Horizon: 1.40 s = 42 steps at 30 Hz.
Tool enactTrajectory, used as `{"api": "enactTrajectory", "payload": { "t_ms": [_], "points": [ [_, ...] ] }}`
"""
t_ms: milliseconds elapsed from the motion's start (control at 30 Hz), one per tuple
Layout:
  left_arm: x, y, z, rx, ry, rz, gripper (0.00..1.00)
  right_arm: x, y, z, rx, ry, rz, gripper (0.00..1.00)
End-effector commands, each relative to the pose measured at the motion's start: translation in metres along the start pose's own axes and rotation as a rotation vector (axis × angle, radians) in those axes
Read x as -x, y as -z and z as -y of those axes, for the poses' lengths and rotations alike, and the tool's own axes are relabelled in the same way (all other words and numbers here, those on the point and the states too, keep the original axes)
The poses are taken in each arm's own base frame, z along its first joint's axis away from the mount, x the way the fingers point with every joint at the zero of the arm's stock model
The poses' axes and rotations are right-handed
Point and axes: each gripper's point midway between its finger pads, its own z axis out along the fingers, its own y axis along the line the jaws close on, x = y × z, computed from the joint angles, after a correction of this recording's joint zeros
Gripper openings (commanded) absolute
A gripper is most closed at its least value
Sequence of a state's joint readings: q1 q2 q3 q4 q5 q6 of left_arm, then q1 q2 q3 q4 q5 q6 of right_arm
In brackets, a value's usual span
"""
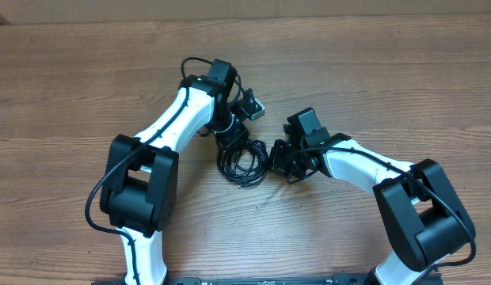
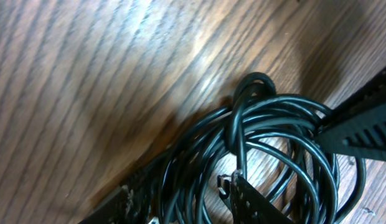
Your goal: Untangle cables
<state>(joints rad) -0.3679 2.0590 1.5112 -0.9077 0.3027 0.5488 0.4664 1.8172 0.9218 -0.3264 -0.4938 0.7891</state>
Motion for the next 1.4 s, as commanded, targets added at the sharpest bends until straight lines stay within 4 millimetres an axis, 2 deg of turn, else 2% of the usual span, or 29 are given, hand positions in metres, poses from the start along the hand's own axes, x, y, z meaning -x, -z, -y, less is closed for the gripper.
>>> {"api": "enactTrajectory", "payload": {
  "t_ms": [0,133,267,567,733,1000,1233,1367],
  "points": [
    [0.003,0.001,0.009,-0.001,-0.012,0.003,0.42,0.001,-0.004,0.005,-0.02,0.005,0.009,0.18],
    [0.002,0.0,0.006,0.02,-0.016,-0.003,0.41,0.0,-0.004,0.005,-0.02,0.004,0.009,0.49],
    [0.0,0.0,0.008,0.016,-0.01,-0.011,0.41,0.0,-0.004,0.006,-0.022,0.002,0.006,0.57],
    [-0.004,-0.006,0.008,0.014,-0.011,-0.014,0.42,-0.002,-0.004,0.004,-0.011,0.003,-0.005,0.47],
    [-0.005,-0.008,0.008,0.015,-0.015,-0.014,0.44,-0.004,-0.003,0.0,0.01,0.004,-0.023,0.47],
    [-0.006,-0.013,0.006,0.021,-0.033,-0.004,0.44,-0.003,-0.003,0.0,0.007,0.006,-0.016,0.23],
    [-0.003,-0.017,0.023,-0.071,-0.056,0.035,0.43,-0.003,-0.003,0.0,0.007,0.007,-0.016,0.17],
    [-0.003,-0.011,0.028,-0.094,-0.048,0.027,0.39,-0.002,-0.004,0.002,-0.002,0.007,-0.005,0.19]
  ]
}}
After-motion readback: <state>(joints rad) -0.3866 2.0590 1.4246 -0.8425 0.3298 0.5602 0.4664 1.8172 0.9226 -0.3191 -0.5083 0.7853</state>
